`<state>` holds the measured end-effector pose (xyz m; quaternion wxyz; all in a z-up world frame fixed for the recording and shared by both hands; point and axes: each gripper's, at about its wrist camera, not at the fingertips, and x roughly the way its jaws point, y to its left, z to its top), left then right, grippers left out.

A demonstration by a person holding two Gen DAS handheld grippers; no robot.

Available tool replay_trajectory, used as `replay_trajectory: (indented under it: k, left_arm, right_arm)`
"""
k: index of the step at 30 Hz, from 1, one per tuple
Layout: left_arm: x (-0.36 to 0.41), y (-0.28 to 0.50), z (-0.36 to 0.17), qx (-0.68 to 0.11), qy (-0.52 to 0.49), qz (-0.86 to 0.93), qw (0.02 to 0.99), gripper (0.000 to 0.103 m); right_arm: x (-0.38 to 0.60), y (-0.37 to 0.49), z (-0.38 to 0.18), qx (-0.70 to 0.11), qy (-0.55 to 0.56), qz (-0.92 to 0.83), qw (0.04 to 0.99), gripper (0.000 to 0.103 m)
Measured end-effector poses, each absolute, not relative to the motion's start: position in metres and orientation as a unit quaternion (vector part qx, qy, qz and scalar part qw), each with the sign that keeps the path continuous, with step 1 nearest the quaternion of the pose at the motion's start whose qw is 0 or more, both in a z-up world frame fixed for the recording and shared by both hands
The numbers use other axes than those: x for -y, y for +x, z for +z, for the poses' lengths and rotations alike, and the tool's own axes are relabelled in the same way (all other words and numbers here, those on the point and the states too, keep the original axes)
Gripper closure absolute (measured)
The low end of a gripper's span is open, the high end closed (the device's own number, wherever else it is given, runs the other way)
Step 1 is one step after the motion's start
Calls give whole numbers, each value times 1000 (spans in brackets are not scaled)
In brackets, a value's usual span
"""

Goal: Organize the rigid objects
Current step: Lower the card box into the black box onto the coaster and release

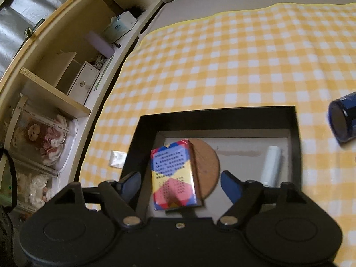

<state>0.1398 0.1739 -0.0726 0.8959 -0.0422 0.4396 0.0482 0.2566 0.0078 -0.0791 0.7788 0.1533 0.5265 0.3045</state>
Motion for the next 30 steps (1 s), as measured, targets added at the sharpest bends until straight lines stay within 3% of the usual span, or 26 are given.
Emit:
replay_trajectory:
  k: [1,2,4,5,13,19,24,27,30]
  left_arm:
    - [-174,140,-73,-439,-42,49,896,97]
    - [-173,140,-73,-439,-42,50,896,97]
    - [-172,140,-72,-439,-40,51,896,97]
    - [-171,139,-72,-439,-39,52,896,97]
    - [-171,138,-72,-439,-42,50,896,97]
    - [-174,137,-71,-438,-46,46,896,97]
    - [-175,137,-71,-439,-48,45,896,97]
    - [-175,138,-71,-439,-48,46,896,97]
    - [-175,138,-71,-440,-47,48,896,97]
  right_arm:
    - [-5,256,-78,-529,144,306,778,33]
    - [-5,256,-77,-532,129,307,779,51]
    - [-10,252,-76,-541,75,310,778,73]
    - [-14,249,-77,-543,49,320,775,75]
    - [-45,230,-97,-529,-76,372,759,76]
    - [-54,236,-99,-514,-37,388,765,85]
    - [-52,238,-91,-498,-27,391,774,85]
    - [-45,241,-85,-500,-10,381,777,80]
    - [-31,245,-72,-489,13,376,787,66]
